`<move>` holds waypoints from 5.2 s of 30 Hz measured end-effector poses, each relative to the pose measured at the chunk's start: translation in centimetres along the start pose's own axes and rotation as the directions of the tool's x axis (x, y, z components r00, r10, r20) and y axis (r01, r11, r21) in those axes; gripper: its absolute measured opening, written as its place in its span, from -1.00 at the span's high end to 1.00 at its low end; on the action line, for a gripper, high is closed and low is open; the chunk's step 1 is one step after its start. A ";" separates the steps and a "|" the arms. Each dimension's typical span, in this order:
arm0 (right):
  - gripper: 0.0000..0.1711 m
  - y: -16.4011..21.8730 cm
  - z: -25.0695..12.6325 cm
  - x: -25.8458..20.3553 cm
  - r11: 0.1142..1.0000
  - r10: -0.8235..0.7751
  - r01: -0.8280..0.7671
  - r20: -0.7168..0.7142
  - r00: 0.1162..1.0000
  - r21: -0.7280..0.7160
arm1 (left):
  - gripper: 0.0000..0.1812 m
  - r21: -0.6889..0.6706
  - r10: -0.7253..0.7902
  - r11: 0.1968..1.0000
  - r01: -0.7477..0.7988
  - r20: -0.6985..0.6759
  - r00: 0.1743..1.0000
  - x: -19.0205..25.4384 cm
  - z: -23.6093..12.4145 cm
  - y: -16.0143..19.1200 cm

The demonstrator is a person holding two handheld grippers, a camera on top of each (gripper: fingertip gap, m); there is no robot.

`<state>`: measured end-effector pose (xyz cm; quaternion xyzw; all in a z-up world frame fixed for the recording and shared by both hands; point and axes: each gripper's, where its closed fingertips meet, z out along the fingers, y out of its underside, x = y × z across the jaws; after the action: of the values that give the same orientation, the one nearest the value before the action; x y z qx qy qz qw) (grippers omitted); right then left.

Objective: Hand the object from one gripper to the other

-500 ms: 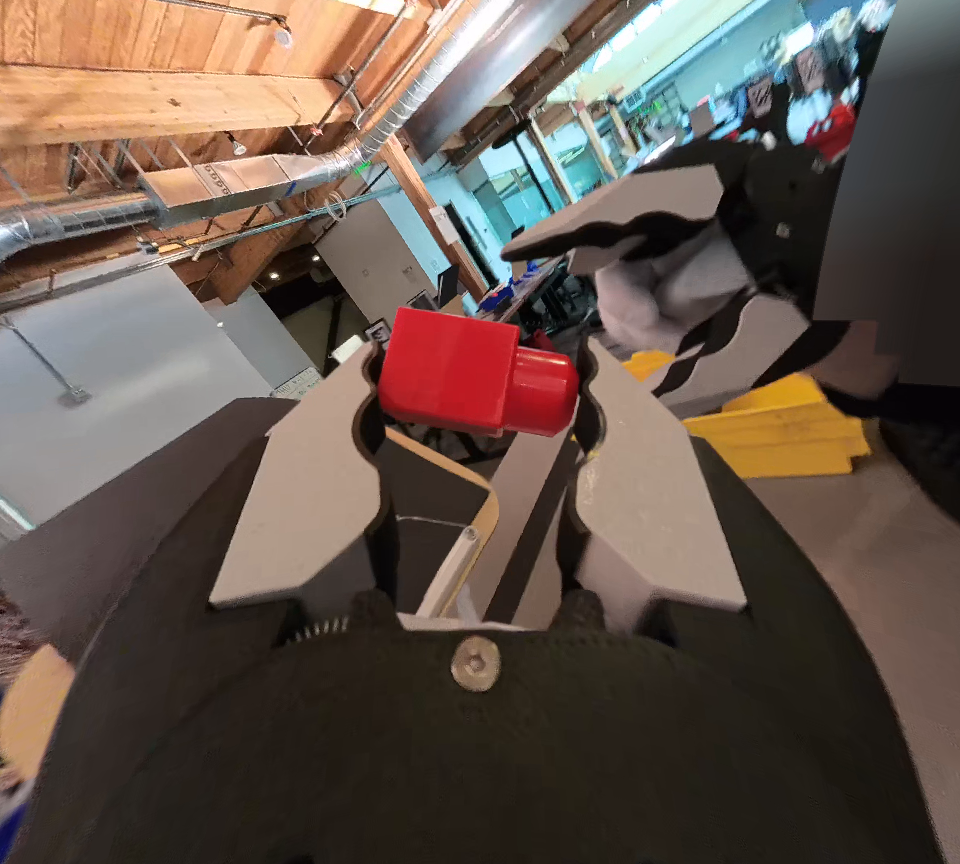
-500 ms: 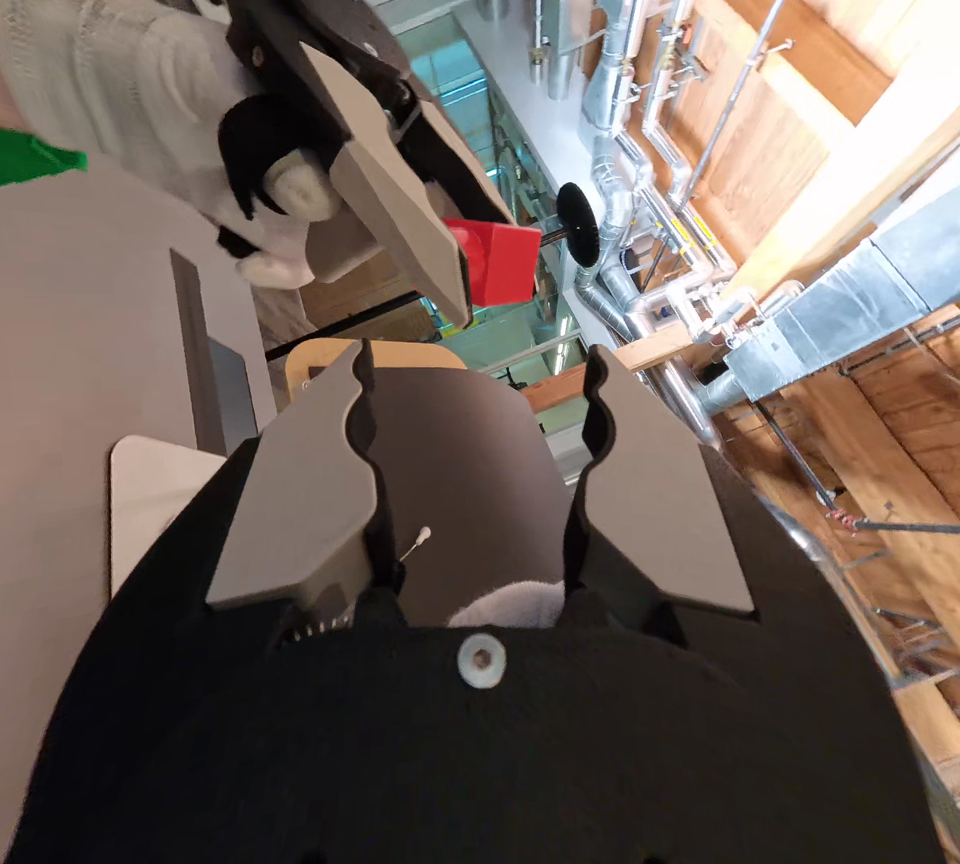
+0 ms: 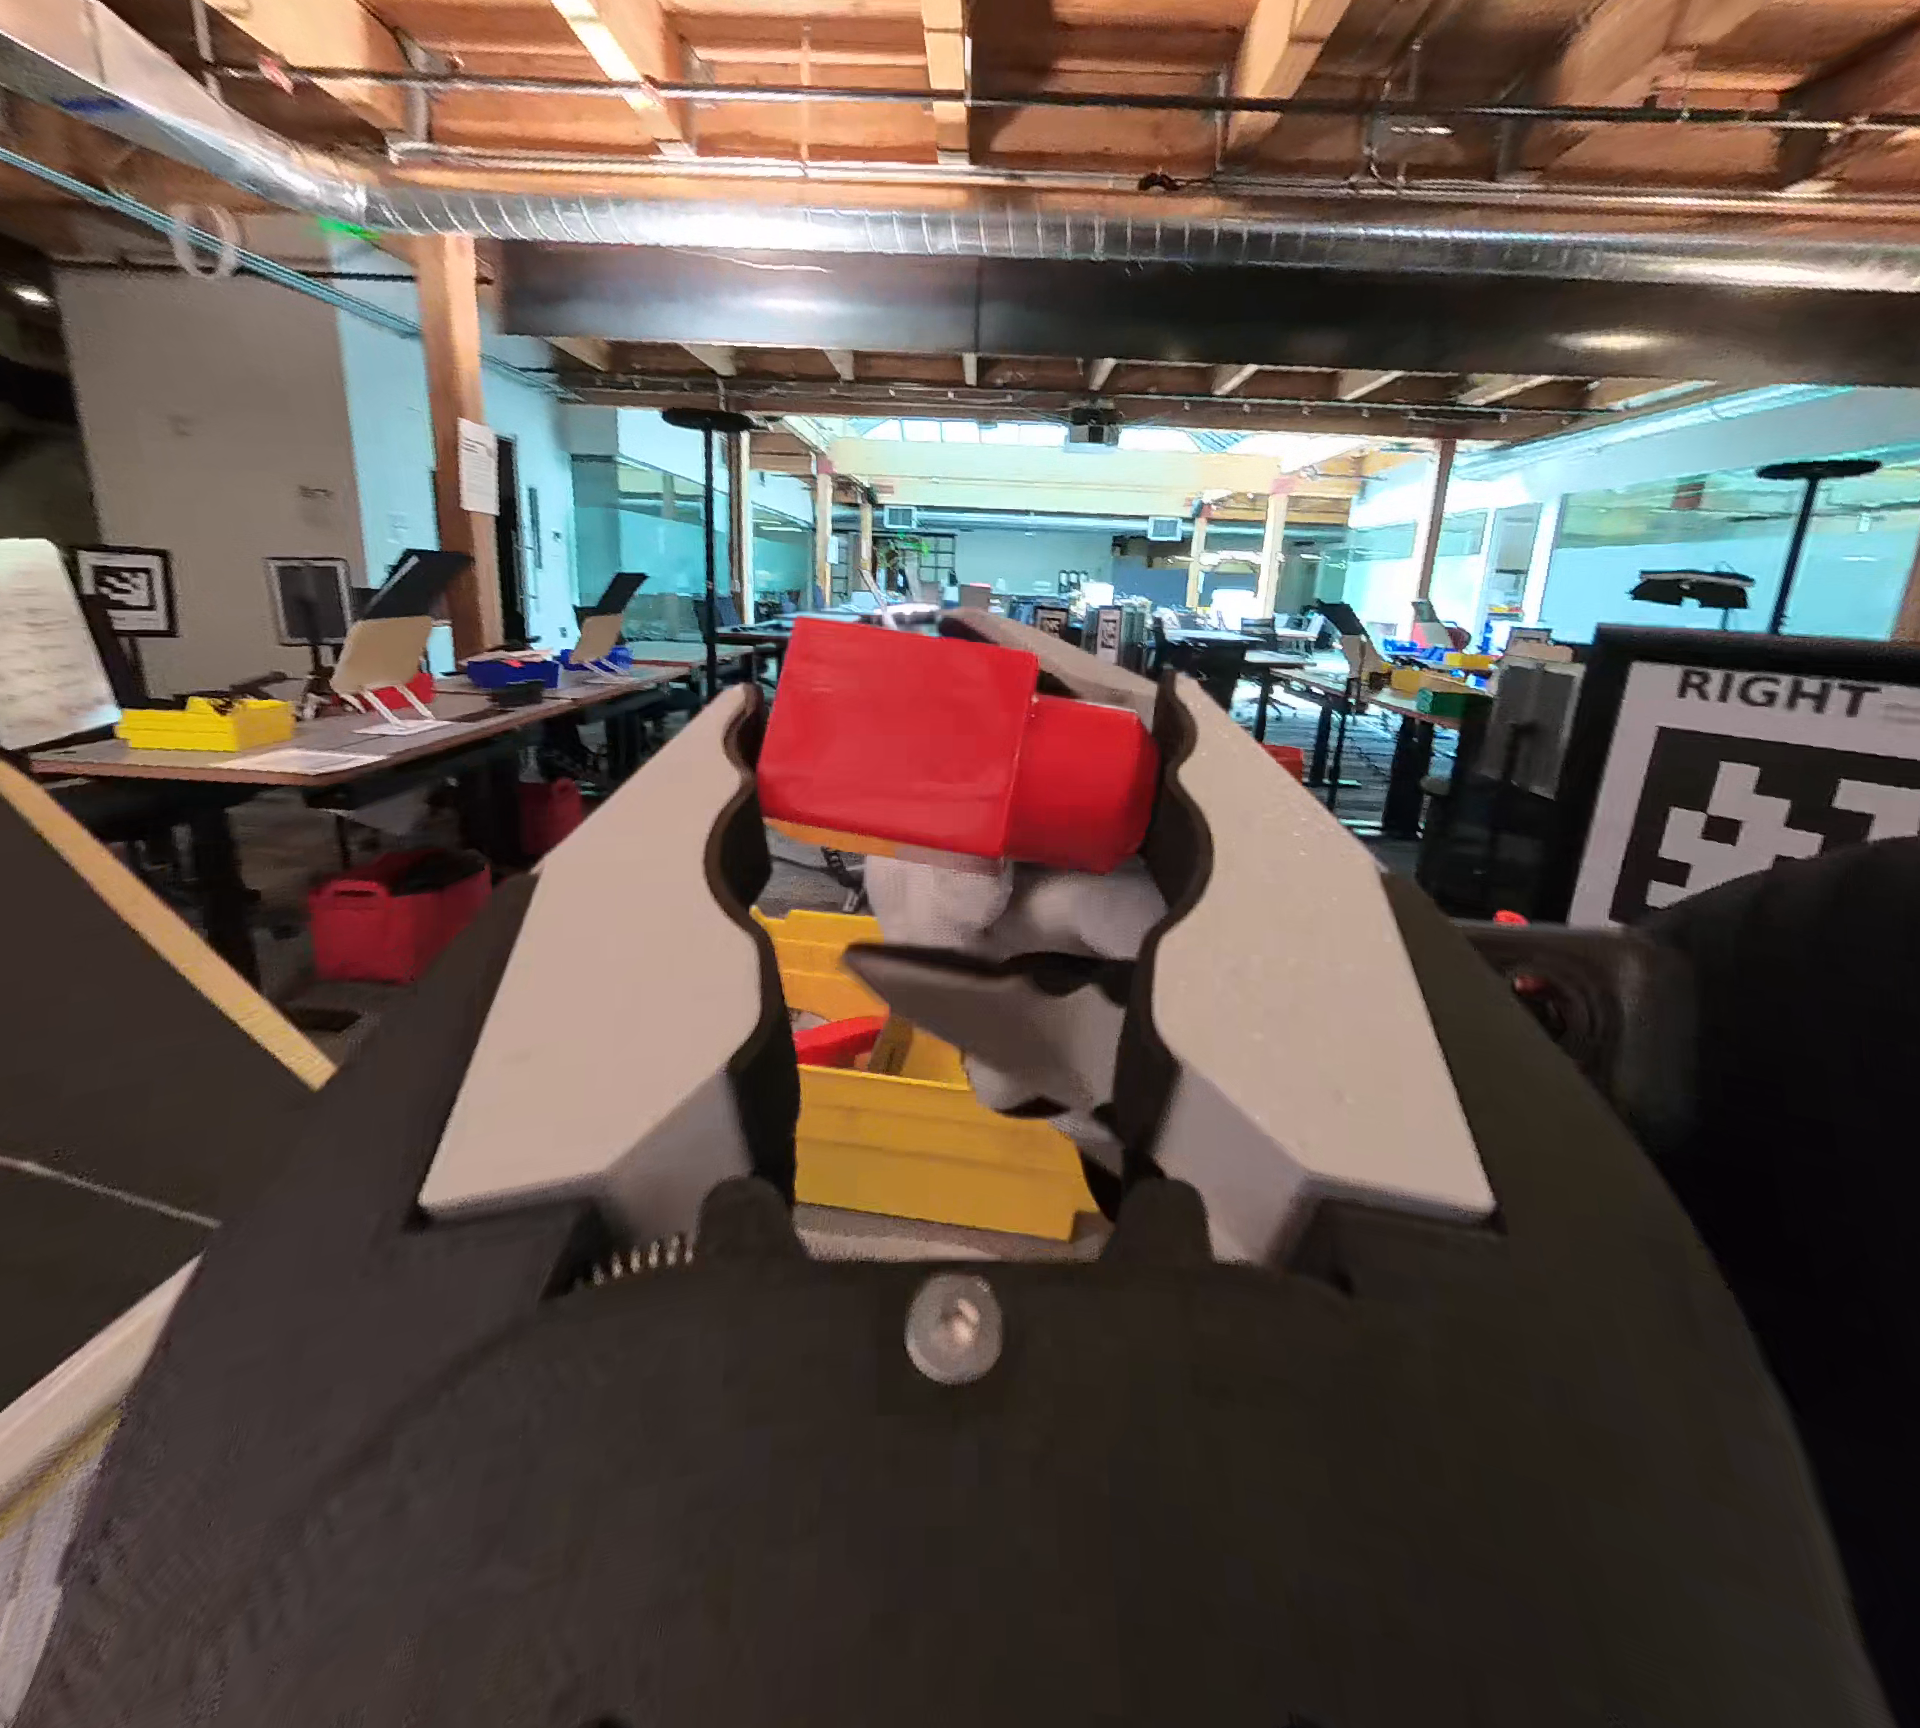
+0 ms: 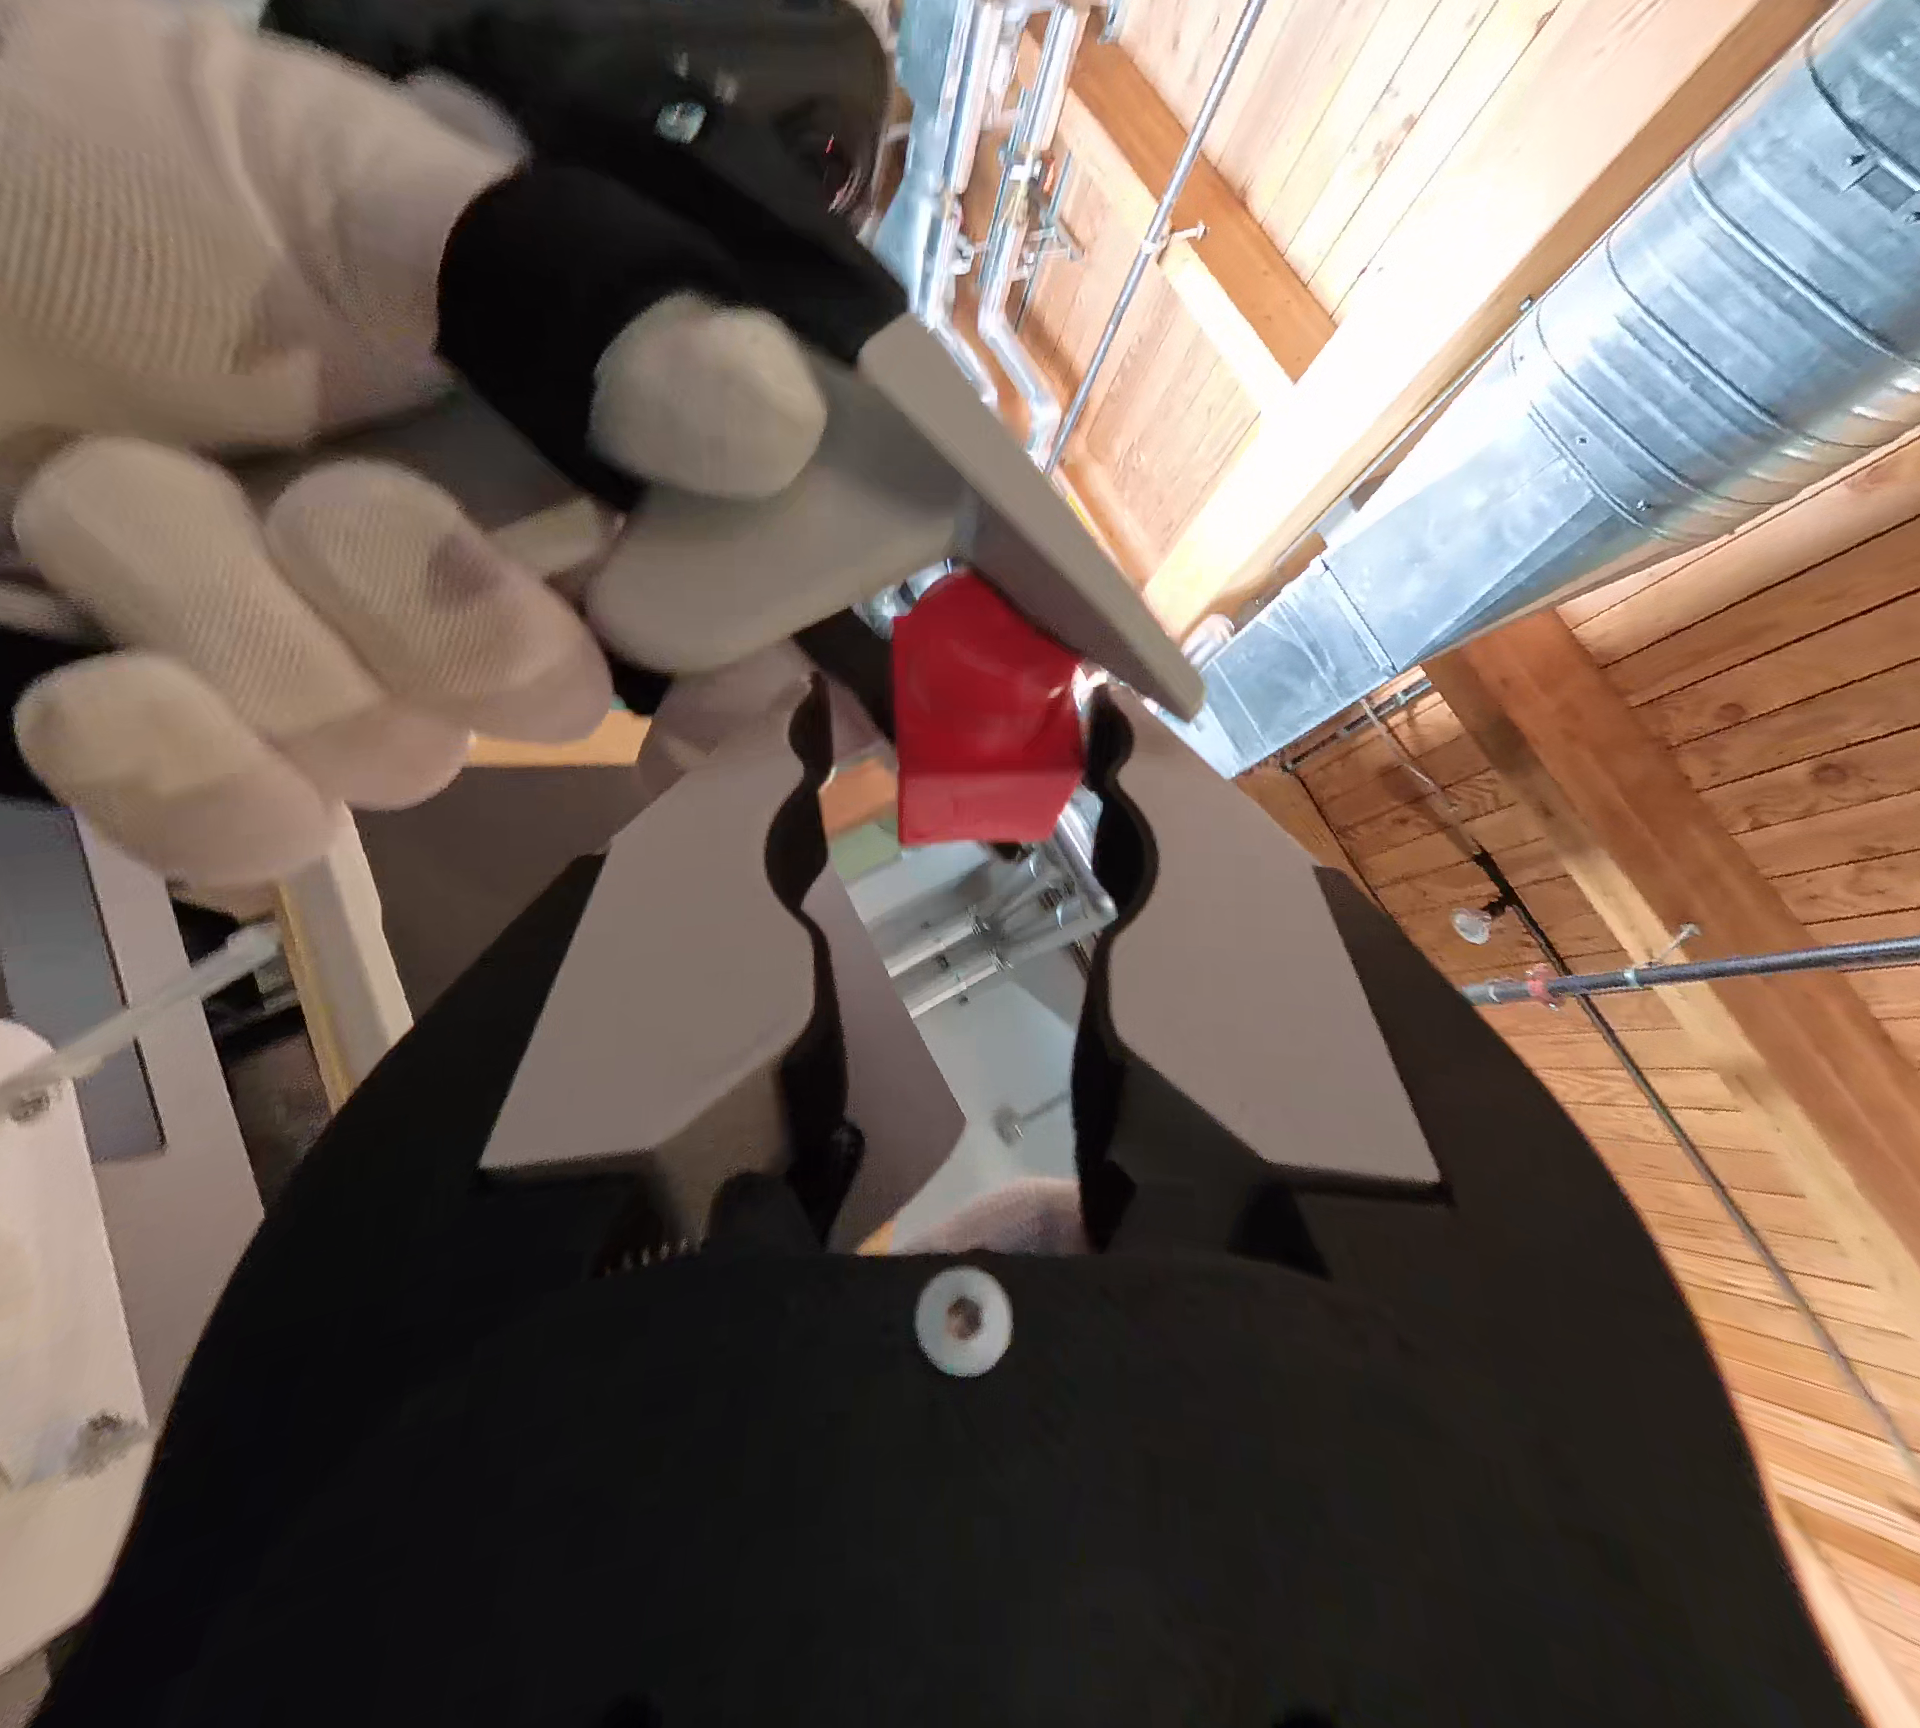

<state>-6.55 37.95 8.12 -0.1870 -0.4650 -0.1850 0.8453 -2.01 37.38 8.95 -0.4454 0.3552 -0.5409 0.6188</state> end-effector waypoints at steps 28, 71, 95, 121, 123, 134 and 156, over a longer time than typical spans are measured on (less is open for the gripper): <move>0.63 1.9 -0.7 2.8 0.897 0.434 -0.441 0.144 0.889 0.015 | 0.14 -0.062 0.353 0.935 -0.348 0.113 0.929 -1.1 -1.1 0.2; 0.35 2.9 -4.5 -1.4 0.984 0.177 -0.157 0.546 0.819 -0.084 | 0.22 -0.613 0.842 0.392 -0.686 -0.060 0.536 -4.9 -1.7 9.0; 0.60 -2.4 -4.6 -8.5 0.952 -0.301 0.217 0.517 0.801 0.218 | 0.22 -0.524 0.080 0.798 -0.298 -0.398 0.914 3.9 -5.6 11.0; 0.60 2.0 -3.2 -6.1 0.300 0.833 -0.765 0.547 -0.082 -0.570 | 0.19 -0.622 0.961 -0.272 -0.734 -0.141 -0.238 -4.1 -0.8 5.6; 0.44 2.1 -2.6 -5.6 0.338 0.839 -0.786 0.545 0.001 -0.518 | 0.19 -0.624 0.972 -0.228 -0.747 -0.109 -0.207 -4.0 -0.8 5.3; 0.21 3.3 -1.9 0.9 0.694 0.680 -0.707 0.445 0.583 -0.133 | 0.19 -0.494 0.940 0.341 -0.800 0.155 0.305 -3.4 -2.7 1.4; 0.37 4.2 0.2 -5.4 0.388 0.921 -0.791 0.236 0.310 -0.473 | 0.20 -0.891 0.933 -0.270 -0.366 -0.150 -0.326 -8.2 -2.7 3.5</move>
<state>-7.39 42.46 2.99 -0.5575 -0.4476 0.2875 0.6374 -4.59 45.10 4.38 -0.3865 0.4283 0.4972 0.6480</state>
